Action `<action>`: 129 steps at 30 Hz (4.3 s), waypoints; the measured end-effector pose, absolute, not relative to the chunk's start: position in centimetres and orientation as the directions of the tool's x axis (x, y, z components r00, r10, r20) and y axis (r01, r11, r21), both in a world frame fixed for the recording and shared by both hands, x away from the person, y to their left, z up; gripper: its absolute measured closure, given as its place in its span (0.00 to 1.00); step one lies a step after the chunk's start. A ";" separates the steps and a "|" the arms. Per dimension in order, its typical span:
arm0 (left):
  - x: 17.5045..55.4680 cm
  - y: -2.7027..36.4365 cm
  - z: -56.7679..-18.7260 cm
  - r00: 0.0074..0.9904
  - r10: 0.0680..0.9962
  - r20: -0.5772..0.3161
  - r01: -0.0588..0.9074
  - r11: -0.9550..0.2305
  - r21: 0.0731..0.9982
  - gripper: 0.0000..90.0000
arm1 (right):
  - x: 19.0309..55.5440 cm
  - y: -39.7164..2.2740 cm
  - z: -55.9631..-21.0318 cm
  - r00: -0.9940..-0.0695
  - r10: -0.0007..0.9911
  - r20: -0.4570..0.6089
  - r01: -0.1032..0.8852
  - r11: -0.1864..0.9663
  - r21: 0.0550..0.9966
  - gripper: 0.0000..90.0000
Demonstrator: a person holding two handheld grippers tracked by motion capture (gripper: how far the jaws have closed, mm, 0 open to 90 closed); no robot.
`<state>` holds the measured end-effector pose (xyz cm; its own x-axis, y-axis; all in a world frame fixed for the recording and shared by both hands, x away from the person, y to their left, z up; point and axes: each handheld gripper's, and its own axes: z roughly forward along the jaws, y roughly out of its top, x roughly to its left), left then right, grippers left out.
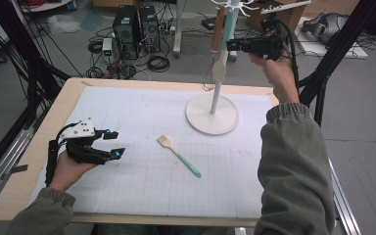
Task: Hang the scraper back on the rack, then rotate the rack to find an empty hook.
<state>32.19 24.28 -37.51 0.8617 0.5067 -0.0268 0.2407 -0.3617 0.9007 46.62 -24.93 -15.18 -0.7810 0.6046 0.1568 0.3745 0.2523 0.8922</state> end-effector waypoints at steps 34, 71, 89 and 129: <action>32.2 24.3 -37.3 0.866 0.499 -0.027 0.235 -0.359 0.903 0.37 | 44.2 -27.9 -12.1 -0.793 0.595 0.133 0.297 0.186 0.937 0.99; 32.2 24.3 -37.2 0.866 0.499 -0.023 0.227 -0.351 0.908 0.37 | 46.1 -27.6 -10.6 -0.795 0.595 0.121 0.255 0.146 0.956 0.99; 32.1 24.2 -37.1 0.868 0.496 -0.018 0.223 -0.358 0.906 0.37 | 45.2 -24.8 -10.1 -0.787 0.614 0.062 0.233 0.201 0.951 0.99; 31.9 24.6 -36.8 0.865 0.501 -0.019 0.221 -0.347 0.911 0.37 | 44.5 -24.8 -10.8 -0.770 0.635 0.052 0.219 0.187 0.958 0.99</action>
